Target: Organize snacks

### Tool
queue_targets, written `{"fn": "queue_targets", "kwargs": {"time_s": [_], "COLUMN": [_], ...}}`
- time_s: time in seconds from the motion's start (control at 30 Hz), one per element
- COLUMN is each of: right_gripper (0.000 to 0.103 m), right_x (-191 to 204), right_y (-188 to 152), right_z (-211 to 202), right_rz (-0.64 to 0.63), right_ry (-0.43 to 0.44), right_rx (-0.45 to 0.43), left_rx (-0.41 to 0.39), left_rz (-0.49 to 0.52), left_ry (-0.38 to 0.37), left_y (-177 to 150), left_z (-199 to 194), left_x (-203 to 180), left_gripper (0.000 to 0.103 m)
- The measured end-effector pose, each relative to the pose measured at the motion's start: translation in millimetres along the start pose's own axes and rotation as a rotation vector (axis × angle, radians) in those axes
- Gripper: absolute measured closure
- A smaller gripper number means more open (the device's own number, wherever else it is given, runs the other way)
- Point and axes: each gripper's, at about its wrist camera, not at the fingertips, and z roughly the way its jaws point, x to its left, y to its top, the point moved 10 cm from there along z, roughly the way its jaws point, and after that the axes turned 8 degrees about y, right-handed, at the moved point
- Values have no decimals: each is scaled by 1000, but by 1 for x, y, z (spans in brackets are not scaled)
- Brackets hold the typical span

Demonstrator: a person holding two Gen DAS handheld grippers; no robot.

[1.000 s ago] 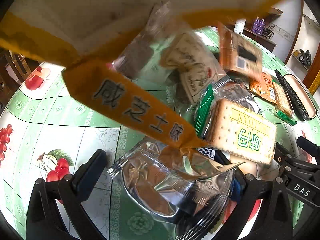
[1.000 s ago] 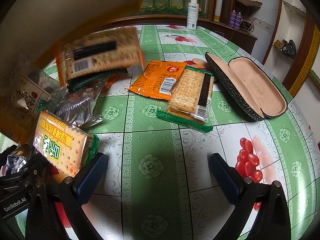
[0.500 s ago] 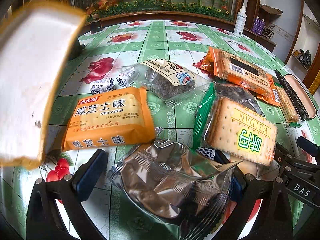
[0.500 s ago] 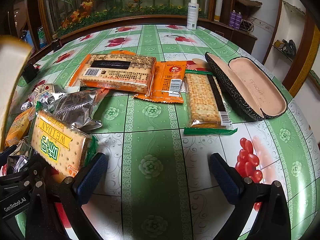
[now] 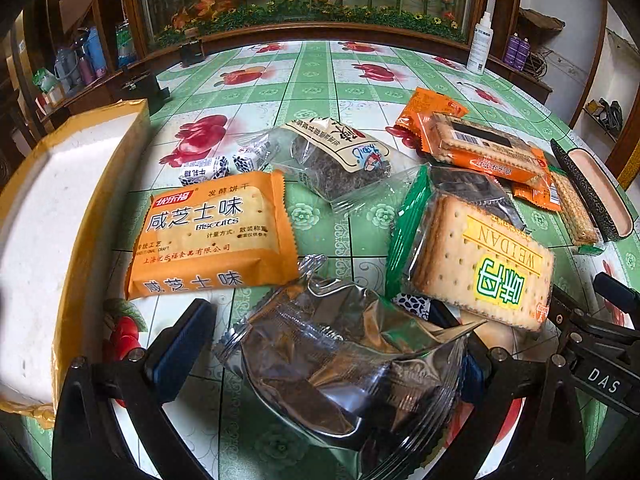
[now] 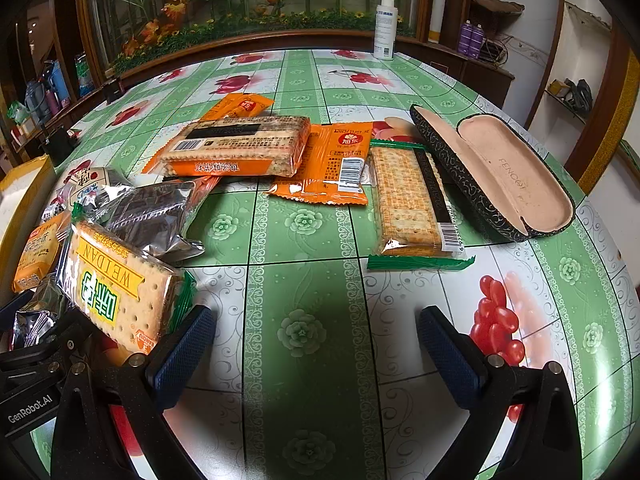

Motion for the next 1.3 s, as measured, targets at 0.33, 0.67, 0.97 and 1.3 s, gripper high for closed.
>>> {"fn": "queue_targets", "kwargs": {"time_s": [0.33, 0.67, 0.97, 1.3], "right_gripper": [1, 1, 1, 1], "right_x": [0, 0, 0, 4], "right_y": [0, 0, 0, 1], "right_z": [0, 0, 0, 1], "right_rz": [0, 1, 1, -46], "right_ry": [0, 0, -1, 48], "right_rx": [0, 0, 0, 4], "left_rx": [-19, -31, -38, -27], "left_rz": [-7, -11, -13, 57], "left_ry": [-11, -18, -23, -73], "left_y": [2, 3, 4, -2], "left_z": [0, -1, -1, -3], "left_x": [-1, -1, -2, -6], "left_gripper": [0, 0, 0, 0]}}
